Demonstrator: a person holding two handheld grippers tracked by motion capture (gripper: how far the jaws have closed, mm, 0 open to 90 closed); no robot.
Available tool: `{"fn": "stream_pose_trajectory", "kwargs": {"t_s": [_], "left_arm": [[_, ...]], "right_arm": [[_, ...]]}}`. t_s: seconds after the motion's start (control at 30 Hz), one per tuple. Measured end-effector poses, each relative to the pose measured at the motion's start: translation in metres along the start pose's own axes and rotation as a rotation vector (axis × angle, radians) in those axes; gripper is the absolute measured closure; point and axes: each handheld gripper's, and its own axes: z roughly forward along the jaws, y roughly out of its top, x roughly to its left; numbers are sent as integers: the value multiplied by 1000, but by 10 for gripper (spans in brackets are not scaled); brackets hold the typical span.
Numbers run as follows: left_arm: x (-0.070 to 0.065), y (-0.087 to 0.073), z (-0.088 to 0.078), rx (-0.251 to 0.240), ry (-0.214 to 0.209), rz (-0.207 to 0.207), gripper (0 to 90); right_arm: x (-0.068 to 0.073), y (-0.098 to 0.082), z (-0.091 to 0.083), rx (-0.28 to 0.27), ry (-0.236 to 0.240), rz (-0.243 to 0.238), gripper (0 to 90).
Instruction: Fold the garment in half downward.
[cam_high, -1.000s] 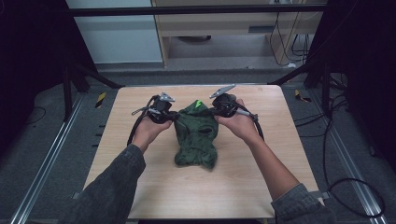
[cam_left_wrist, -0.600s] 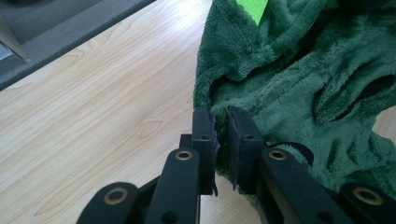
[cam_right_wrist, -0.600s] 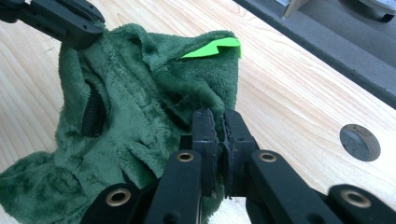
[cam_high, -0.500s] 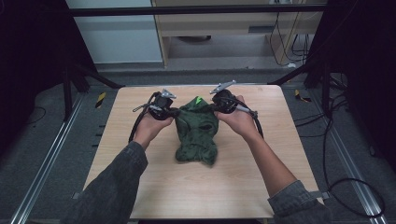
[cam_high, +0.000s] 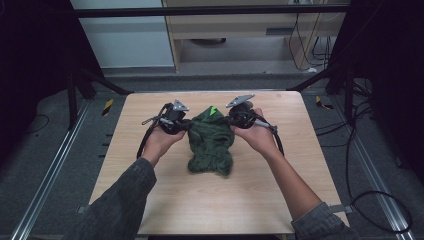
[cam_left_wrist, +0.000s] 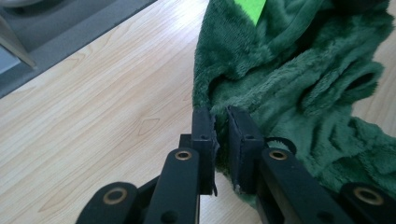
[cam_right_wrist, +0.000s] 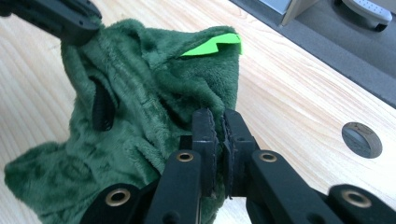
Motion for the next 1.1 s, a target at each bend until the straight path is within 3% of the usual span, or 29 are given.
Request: {"fn": "stream_pose_trajectory", "kwargs": {"t_s": [0.17,0.63,1.1], "left_arm": [[-12,-9,-5,-1,-18,24,818],[-27,-30,-11,5,-56,49,813],[-38,-43,-15,-29,-77,25,811]], "right_arm": [[7,-10,-3,-5,13,-8,855],[19,-32,-8,-17,41,-4,853],[35,-42,-17,-37,63,-21,849]]}}
